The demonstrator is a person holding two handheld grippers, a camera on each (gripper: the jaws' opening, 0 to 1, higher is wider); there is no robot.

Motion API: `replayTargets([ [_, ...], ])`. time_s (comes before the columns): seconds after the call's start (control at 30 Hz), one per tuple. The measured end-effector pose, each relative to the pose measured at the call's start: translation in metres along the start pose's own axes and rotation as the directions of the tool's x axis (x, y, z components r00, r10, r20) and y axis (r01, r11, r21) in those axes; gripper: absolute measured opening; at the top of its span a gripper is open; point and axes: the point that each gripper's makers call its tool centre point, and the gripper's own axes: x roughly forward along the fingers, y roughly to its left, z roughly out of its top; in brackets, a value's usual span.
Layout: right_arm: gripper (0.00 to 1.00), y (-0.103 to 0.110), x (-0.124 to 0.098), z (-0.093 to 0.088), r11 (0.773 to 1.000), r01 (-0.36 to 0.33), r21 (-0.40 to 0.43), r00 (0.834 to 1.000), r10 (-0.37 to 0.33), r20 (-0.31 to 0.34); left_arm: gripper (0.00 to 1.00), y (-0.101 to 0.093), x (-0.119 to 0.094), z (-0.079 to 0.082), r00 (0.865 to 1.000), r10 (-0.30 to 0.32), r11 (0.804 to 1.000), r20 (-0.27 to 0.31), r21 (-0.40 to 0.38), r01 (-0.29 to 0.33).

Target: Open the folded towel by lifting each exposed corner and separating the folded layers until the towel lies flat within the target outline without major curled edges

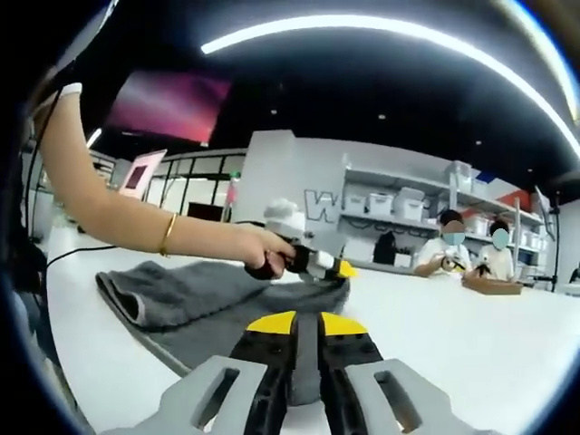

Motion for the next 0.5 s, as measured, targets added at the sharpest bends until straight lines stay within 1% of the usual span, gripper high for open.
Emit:
replayTargets([
  [0.03,0.02,0.0,0.0,0.0,1.0,0.001,-0.001,1.0,-0.001,-0.001,0.18,-0.002,0.0,0.0,1.0,-0.015,1.0,-0.001,-0.004,0.015],
  [0.07,0.02,-0.002,0.001,-0.006,1.0,0.01,-0.005,1.0,-0.011,-0.024,0.18,-0.005,-0.002,-0.001,0.999,-0.031,0.999,-0.01,-0.017,0.03],
  [0.13,0.02,-0.005,0.002,-0.013,0.999,0.026,-0.024,0.998,-0.027,-0.064,0.17,-0.003,-0.004,-0.002,1.0,-0.021,1.0,-0.023,0.009,0.022],
  [0.17,0.02,-0.004,0.004,-0.013,1.0,0.021,-0.023,0.998,-0.022,-0.061,0.16,-0.002,-0.006,-0.003,0.999,-0.022,0.999,-0.036,0.024,0.022],
  [0.23,0.02,-0.004,0.005,-0.015,0.999,0.017,-0.027,0.997,-0.019,-0.073,0.14,-0.002,-0.008,-0.002,0.999,-0.024,0.999,-0.034,0.022,0.024],
  [0.27,0.02,-0.005,0.005,-0.015,0.999,0.016,-0.042,0.997,-0.019,-0.081,0.14,-0.002,-0.008,-0.001,0.999,-0.03,0.999,-0.039,0.018,0.031],
  [0.3,0.02,-0.005,0.005,-0.016,0.999,0.015,-0.049,0.996,-0.019,-0.085,0.15,-0.002,-0.008,-0.002,0.999,-0.032,0.999,-0.043,0.019,0.033],
  [0.33,0.01,-0.005,0.006,-0.016,0.998,0.011,-0.058,0.996,-0.016,-0.086,0.15,-0.003,-0.009,-0.004,0.997,-0.038,0.999,-0.06,0.033,0.04],
  [0.43,0.01,-0.005,0.007,-0.014,0.998,0.005,-0.07,0.996,-0.011,-0.083,0.15,-0.005,-0.009,-0.006,0.996,-0.047,0.997,-0.081,0.062,0.052],
  [0.5,0.0,-0.005,0.007,-0.015,0.997,0.004,-0.075,0.996,-0.011,-0.087,0.18,-0.005,-0.01,-0.01,0.993,-0.051,0.996,-0.104,0.074,0.059],
])
